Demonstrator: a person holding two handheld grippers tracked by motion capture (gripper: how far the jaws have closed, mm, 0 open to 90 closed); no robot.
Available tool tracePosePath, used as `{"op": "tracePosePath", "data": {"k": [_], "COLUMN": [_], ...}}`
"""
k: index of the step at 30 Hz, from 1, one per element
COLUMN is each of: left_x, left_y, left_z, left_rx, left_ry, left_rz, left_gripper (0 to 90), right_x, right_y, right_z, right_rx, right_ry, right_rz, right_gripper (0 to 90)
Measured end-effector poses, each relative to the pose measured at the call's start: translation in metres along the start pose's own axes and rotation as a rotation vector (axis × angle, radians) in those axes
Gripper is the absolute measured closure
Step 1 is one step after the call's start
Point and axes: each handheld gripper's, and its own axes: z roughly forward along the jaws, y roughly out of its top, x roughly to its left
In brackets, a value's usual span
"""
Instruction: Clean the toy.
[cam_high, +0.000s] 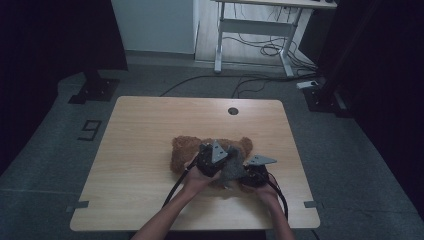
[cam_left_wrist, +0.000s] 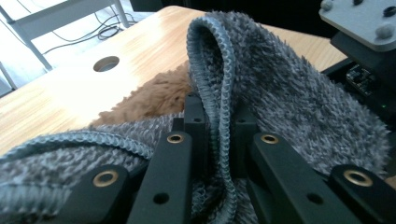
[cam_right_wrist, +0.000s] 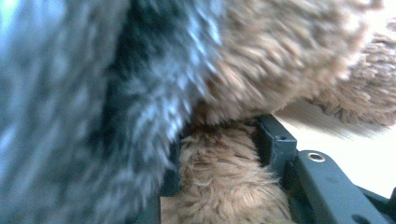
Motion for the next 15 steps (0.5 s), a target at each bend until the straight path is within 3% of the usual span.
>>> {"op": "tracePosePath", "data": {"k": [2,6,7,15], "left_x": [0.006,0.016,0.018,0.055], "left_y": [-0.001,-0.01,-0.012,-0.039], "left_z": [-0.007,-0.025,-0.028,-0.069], "left_rx": [0.01,0.061,0.066,0.056], "left_ry": [0.029,0.198,0.217,0.334], "left_rz": [0.007,0.13,0.138,0.104], "left_gripper": [81.9,81.9,81.9,81.8], "right_x": [-0.001,-0.001,-0.001,-0.003], "right_y": [-0.001,-0.001,-0.001,-0.002], "right_z": [0.0,-0.001,-0.001,-0.001], "right_rx": [-0.006,-0.008,-0.01,-0.014], "right_ry": [0.004,0.001,0.002,0.016], "right_rz": [0.009,0.024,0.026,0.042], "right_gripper": [59.7,60.3,60.5,60.9]}}
